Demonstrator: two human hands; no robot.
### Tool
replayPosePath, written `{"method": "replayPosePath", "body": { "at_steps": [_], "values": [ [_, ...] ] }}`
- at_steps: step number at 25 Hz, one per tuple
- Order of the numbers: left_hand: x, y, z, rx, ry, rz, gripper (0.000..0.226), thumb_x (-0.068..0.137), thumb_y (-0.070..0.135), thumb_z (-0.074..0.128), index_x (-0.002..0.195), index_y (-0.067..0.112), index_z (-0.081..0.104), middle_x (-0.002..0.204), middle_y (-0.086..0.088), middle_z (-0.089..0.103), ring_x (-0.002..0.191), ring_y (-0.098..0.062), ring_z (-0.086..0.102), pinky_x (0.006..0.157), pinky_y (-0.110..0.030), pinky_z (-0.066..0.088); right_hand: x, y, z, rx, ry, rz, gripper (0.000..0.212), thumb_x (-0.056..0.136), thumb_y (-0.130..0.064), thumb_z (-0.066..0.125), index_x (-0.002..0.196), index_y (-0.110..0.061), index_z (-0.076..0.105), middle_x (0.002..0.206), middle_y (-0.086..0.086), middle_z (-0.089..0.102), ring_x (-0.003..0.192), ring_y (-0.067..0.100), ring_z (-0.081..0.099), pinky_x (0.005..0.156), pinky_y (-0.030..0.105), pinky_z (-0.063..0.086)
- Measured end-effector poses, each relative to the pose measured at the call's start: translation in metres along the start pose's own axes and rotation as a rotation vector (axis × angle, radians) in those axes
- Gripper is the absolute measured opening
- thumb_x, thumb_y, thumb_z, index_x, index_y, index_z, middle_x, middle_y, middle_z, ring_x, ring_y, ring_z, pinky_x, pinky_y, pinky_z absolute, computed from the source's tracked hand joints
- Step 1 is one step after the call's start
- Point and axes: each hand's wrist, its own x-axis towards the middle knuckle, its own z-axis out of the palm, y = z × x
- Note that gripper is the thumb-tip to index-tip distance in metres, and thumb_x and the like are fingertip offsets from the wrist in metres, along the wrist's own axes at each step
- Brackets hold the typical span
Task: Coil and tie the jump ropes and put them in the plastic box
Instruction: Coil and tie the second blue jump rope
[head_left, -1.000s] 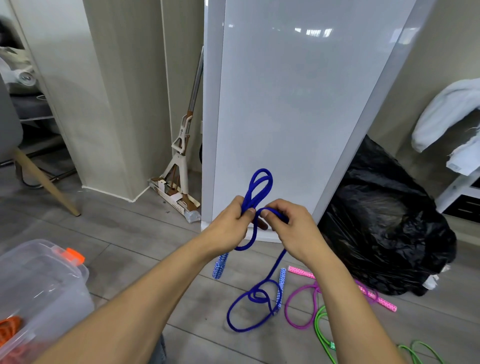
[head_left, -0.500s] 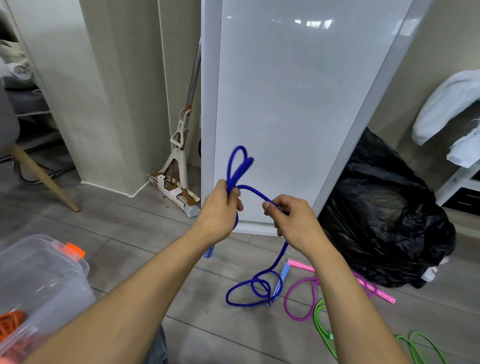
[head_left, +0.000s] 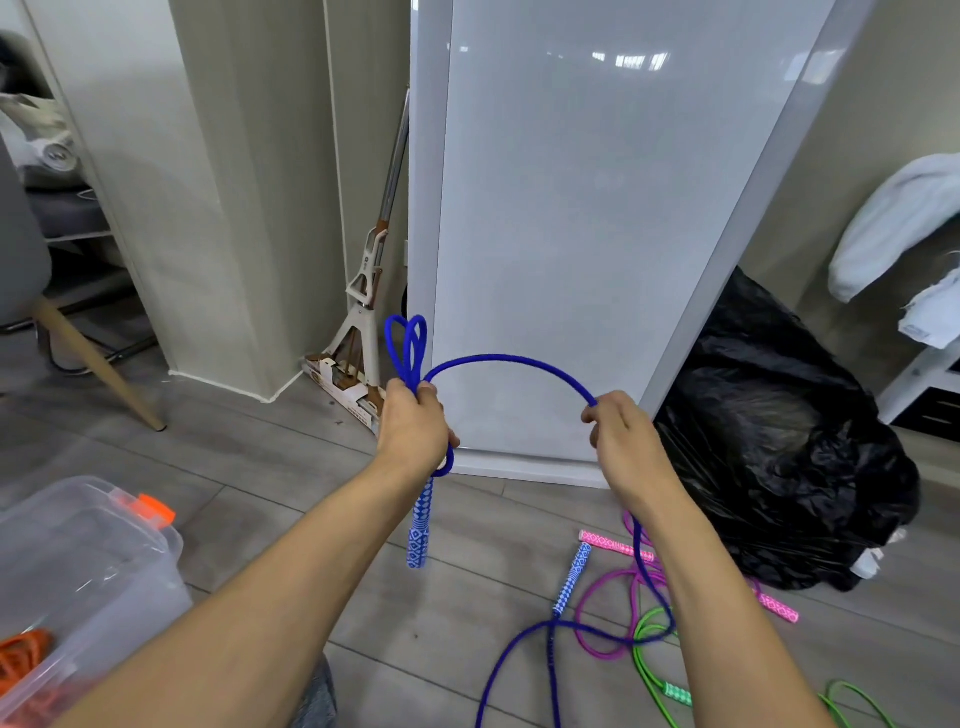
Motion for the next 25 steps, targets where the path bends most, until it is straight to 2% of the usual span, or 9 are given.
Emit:
{"method": "replayPosePath", "body": {
  "at_steps": [4, 6, 9, 11, 13, 17, 20, 22, 25],
  "values": [
    [-0.009, 0.002, 0.005, -0.084, -0.145, -0.051, 0.018, 0.106, 0.019, 0.040, 0.117, 0.007, 0.048, 0.082, -0.007, 0.058, 0.063, -0.019, 0.059, 0.078, -0.044, 0.059, -0.008, -0.008, 0.005, 0.164, 0.025, -0.121, 0.022, 0.102, -0.019, 0.048, 0.101, -0.019, 0.071, 0.067, -0.004, 0.056, 0.048, 0.004, 0.045, 0.055, 0.025, 0.036],
    [-0.016, 0.004, 0.008, -0.089, -0.226, -0.056, 0.015, 0.105, 0.018, 0.042, 0.115, 0.009, 0.049, 0.084, -0.008, 0.061, 0.069, -0.021, 0.062, 0.075, -0.039, 0.059, -0.011, -0.009, 0.009, 0.120, 0.024, -0.132, 0.024, 0.102, -0.019, 0.050, 0.108, -0.022, 0.073, 0.068, -0.005, 0.057, 0.047, 0.001, 0.048, 0.054, 0.019, 0.039],
    [-0.025, 0.005, 0.012, -0.061, -0.299, -0.044, 0.012, 0.105, 0.018, 0.043, 0.114, 0.012, 0.049, 0.085, -0.007, 0.065, 0.073, -0.021, 0.066, 0.070, -0.032, 0.060, -0.012, -0.012, 0.017, 0.084, -0.058, -0.090, 0.034, 0.102, -0.010, 0.042, 0.122, -0.021, 0.068, 0.078, -0.003, 0.063, 0.043, 0.000, 0.042, 0.046, 0.013, 0.035],
    [-0.026, 0.004, 0.014, -0.055, -0.303, -0.035, 0.013, 0.105, 0.018, 0.043, 0.114, 0.013, 0.050, 0.084, -0.005, 0.067, 0.074, -0.021, 0.068, 0.071, -0.033, 0.060, -0.015, -0.014, 0.023, 0.082, -0.114, -0.097, 0.032, 0.102, -0.010, 0.043, 0.125, -0.025, 0.060, 0.091, -0.005, 0.072, 0.048, 0.002, 0.048, 0.050, 0.015, 0.041],
    [-0.025, 0.003, 0.014, -0.065, -0.308, -0.034, 0.014, 0.105, 0.018, 0.044, 0.114, 0.012, 0.053, 0.083, -0.005, 0.069, 0.074, -0.021, 0.068, 0.071, -0.033, 0.061, -0.019, -0.015, 0.029, 0.116, -0.097, -0.094, 0.021, 0.099, -0.010, 0.049, 0.113, -0.024, 0.056, 0.094, -0.005, 0.075, 0.051, 0.006, 0.053, 0.055, 0.021, 0.047],
    [-0.027, 0.000, 0.015, -0.063, -0.346, -0.010, 0.017, 0.105, 0.018, 0.045, 0.114, 0.011, 0.057, 0.086, -0.004, 0.072, 0.076, -0.021, 0.071, 0.065, -0.028, 0.060, -0.026, -0.018, 0.040, 0.066, 0.033, -0.123, 0.006, 0.095, -0.023, 0.063, 0.093, -0.027, 0.067, 0.080, -0.009, 0.075, 0.062, 0.000, 0.061, 0.058, 0.018, 0.042],
    [-0.029, -0.005, 0.018, -0.046, -0.380, 0.006, 0.018, 0.104, 0.017, 0.045, 0.115, 0.011, 0.057, 0.095, -0.005, 0.072, 0.079, -0.020, 0.072, 0.062, -0.026, 0.059, -0.029, -0.021, 0.047, 0.123, 0.051, -0.137, 0.010, 0.094, -0.023, 0.065, 0.091, -0.025, 0.074, 0.075, -0.010, 0.073, 0.068, -0.002, 0.066, 0.057, 0.011, 0.045],
    [-0.028, -0.008, 0.020, -0.083, -0.375, -0.025, 0.021, 0.104, 0.017, 0.045, 0.115, 0.007, 0.060, 0.094, -0.007, 0.073, 0.078, -0.019, 0.072, 0.062, -0.027, 0.058, -0.031, -0.022, 0.051, 0.146, -0.023, -0.146, 0.018, 0.096, -0.015, 0.059, 0.098, -0.021, 0.076, 0.087, -0.008, 0.075, 0.074, -0.003, 0.069, 0.063, 0.012, 0.053],
    [-0.024, -0.009, 0.018, -0.118, -0.314, -0.096, 0.025, 0.104, 0.021, 0.046, 0.112, 0.005, 0.062, 0.089, -0.007, 0.071, 0.073, -0.015, 0.070, 0.056, -0.024, 0.056, -0.032, -0.020, 0.053, 0.047, -0.142, -0.188, 0.032, 0.096, -0.012, 0.053, 0.110, -0.029, 0.075, 0.100, -0.012, 0.074, 0.084, 0.001, 0.071, 0.074, 0.017, 0.057]
  ]
}}
